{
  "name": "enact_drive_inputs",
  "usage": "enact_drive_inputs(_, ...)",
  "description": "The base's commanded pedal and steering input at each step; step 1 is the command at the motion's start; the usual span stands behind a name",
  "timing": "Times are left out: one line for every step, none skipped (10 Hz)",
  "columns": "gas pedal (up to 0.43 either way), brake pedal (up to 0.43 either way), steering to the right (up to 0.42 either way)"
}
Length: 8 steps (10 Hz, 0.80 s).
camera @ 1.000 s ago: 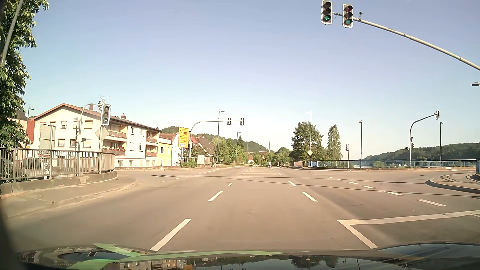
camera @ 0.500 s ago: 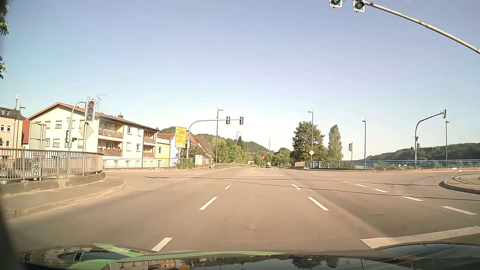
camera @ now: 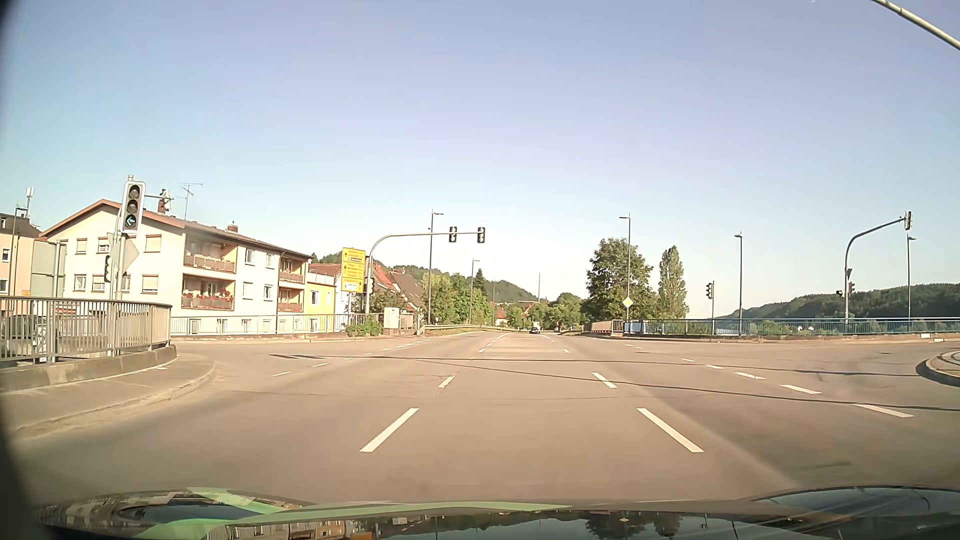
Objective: Follow the waypoints while adhering to traffic rules and regulations
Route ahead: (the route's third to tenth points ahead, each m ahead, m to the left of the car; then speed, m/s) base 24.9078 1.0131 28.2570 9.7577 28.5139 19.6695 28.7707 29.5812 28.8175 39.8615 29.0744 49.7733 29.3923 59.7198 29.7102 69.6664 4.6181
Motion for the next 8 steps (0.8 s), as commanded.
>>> enact_drive_inputs(0.311, 0.000, 0.003)
enact_drive_inputs(0.260, 0.000, 0.012)
enact_drive_inputs(0.248, 0.000, 0.020)
enact_drive_inputs(0.248, 0.000, 0.027)
enact_drive_inputs(0.248, 0.000, 0.028)
enact_drive_inputs(0.248, 0.000, 0.028)
enact_drive_inputs(0.228, 0.000, 0.028)
enact_drive_inputs(0.189, 0.000, 0.027)
